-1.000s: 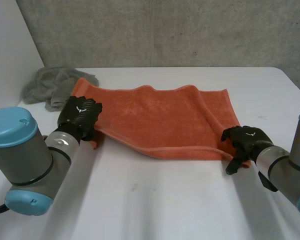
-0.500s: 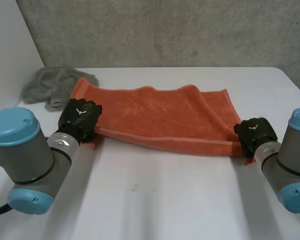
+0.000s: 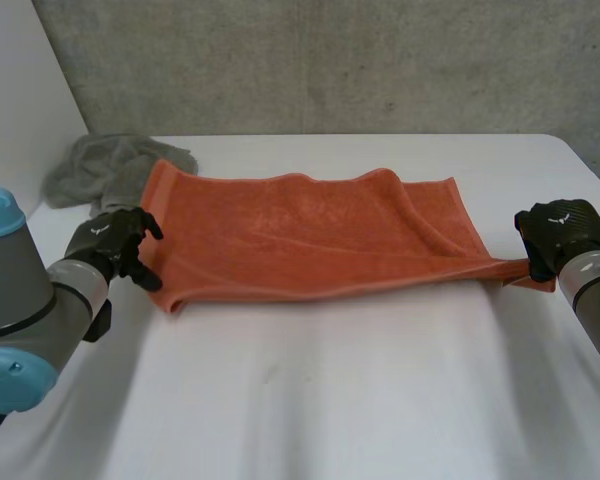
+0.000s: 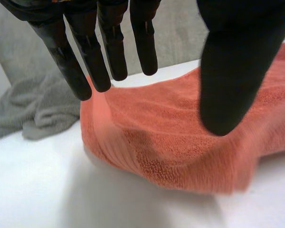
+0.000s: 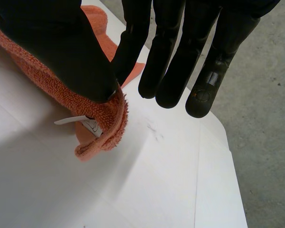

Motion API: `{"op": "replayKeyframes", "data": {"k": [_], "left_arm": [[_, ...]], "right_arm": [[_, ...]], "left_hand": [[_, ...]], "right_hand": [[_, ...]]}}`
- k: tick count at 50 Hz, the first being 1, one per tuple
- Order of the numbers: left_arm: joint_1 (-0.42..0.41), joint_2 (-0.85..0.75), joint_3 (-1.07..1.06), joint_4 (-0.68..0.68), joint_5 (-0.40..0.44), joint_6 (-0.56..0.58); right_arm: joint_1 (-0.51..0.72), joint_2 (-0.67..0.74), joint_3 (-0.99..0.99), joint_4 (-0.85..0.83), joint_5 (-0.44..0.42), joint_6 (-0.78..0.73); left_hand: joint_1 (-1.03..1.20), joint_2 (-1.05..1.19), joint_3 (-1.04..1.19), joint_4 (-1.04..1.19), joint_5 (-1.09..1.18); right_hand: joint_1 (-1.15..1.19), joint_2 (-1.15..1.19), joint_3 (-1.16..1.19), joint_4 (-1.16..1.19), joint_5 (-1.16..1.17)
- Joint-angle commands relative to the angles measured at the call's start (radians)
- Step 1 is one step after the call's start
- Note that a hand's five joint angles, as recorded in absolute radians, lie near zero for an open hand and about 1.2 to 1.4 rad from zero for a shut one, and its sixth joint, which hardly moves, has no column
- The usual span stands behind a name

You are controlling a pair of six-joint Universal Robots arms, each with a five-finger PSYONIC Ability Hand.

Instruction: Fold the laundry.

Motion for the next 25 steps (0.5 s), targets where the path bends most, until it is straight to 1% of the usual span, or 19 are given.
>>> {"op": "replayKeyframes", "data": {"k": [1, 15, 19, 21, 25], "left_arm": [[-0.009, -0.003, -0.003, -0.132, -0.001, -0.063], [-0.05, -0.059, 0.007, -0.143, -0.001, -0.051], [-0.081, -0.069, 0.006, -0.142, -0.001, -0.049], [-0.115, -0.072, 0.006, -0.134, -0.001, -0.048], [-0.129, -0.088, 0.003, -0.102, -0.002, -0.046]], "right_arm": [[0.003, 0.002, 0.0, 0.0, -0.001, 0.0], [0.009, 0.005, 0.012, 0.0, -0.003, 0.004], [0.008, 0.006, 0.012, 0.0, -0.003, 0.001], [0.006, 0.008, 0.011, 0.0, -0.004, 0.001], [0.006, 0.009, 0.009, 0.0, -0.004, 0.001]], "left_hand": [[0.122, 0.127, 0.122, 0.131, 0.126], [0.122, 0.127, 0.122, 0.131, 0.126], [0.11, 0.115, 0.111, 0.12, 0.114], [0.107, 0.112, 0.108, 0.117, 0.111], [0.107, 0.112, 0.107, 0.117, 0.111]], "right_hand": [[0.417, 0.228, 0.212, 0.209, 0.231], [0.417, 0.228, 0.212, 0.209, 0.231], [0.417, 0.228, 0.212, 0.209, 0.231], [0.417, 0.228, 0.212, 0.209, 0.231], [0.417, 0.228, 0.212, 0.209, 0.231]]}}
